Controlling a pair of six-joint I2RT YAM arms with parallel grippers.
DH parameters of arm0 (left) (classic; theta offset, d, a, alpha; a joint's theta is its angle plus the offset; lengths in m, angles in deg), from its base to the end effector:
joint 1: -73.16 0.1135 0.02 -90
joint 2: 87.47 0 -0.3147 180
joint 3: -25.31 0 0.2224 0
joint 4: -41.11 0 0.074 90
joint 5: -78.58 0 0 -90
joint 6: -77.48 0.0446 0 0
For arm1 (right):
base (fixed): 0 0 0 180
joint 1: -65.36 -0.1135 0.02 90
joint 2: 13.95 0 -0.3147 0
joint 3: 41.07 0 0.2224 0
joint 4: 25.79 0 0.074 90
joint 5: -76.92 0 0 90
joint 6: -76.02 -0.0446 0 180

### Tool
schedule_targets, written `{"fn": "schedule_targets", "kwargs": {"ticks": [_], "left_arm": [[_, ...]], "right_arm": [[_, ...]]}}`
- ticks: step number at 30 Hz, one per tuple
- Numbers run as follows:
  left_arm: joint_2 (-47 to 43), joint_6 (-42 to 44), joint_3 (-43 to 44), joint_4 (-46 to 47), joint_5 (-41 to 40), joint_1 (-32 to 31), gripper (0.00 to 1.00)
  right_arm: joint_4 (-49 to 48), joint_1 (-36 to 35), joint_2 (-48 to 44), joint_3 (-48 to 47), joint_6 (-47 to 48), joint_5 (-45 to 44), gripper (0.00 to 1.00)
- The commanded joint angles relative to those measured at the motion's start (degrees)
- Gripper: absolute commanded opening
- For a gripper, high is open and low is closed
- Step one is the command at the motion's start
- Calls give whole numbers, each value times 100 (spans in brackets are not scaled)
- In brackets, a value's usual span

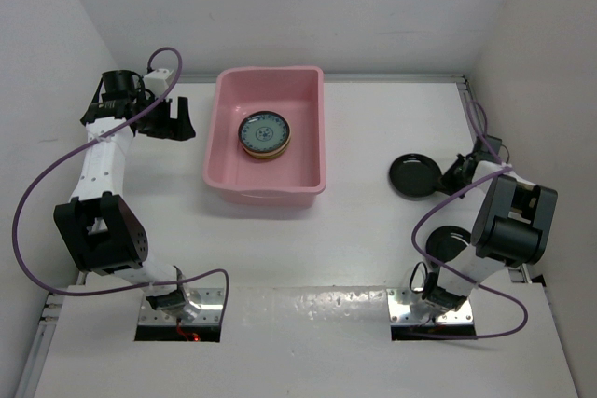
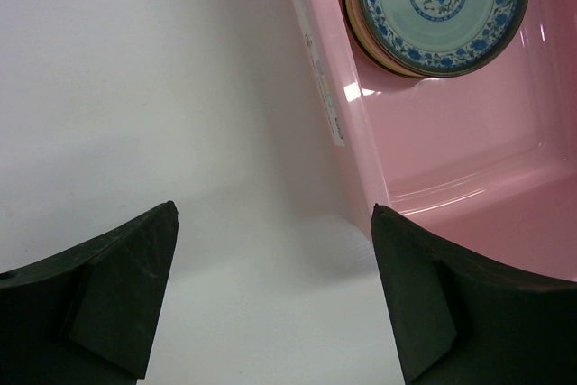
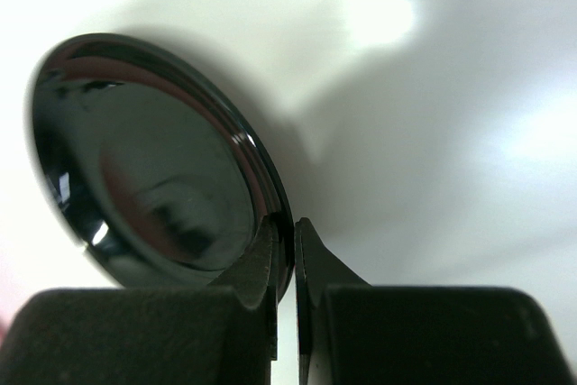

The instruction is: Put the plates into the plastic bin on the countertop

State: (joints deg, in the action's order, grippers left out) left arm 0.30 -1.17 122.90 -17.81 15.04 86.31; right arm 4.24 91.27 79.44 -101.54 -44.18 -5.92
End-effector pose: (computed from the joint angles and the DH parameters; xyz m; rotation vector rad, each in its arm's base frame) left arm 0.2981 0.0492 0.3798 0.1677 2.3344 -0.3512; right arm 0.2535 -0.1169 0.2015 1.2195 2.3737 0.1908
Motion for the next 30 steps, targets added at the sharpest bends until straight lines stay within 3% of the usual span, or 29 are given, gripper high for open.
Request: {"fn": "schedule_targets", "kwargs": {"ticks": [1,6,20,23,27,30], "left_arm": [[-23,-10,174,11,-18,-40,89],[-75,42,113,11,-132,-40,89],[-128,42,113,11,-132,-93,89],[-128,42,113,11,-132,-93,89],[-128,42,113,64,-246,-146,89],[-180,42,113,64,-308,-146,89]], "right_arm": [[-197,-595,84,-176,120,460,0],[-593,-1052,-399,-492,-390,884,0],[-971,-2545,-1560,-2223,-1261,24,0],[-998,-3547,-1088,-3005,-1191,22,0],[-410,-4775,284,-4330,-1277,31,0],[-84,-4972,1229,-5209,-1392,-73,0]]}}
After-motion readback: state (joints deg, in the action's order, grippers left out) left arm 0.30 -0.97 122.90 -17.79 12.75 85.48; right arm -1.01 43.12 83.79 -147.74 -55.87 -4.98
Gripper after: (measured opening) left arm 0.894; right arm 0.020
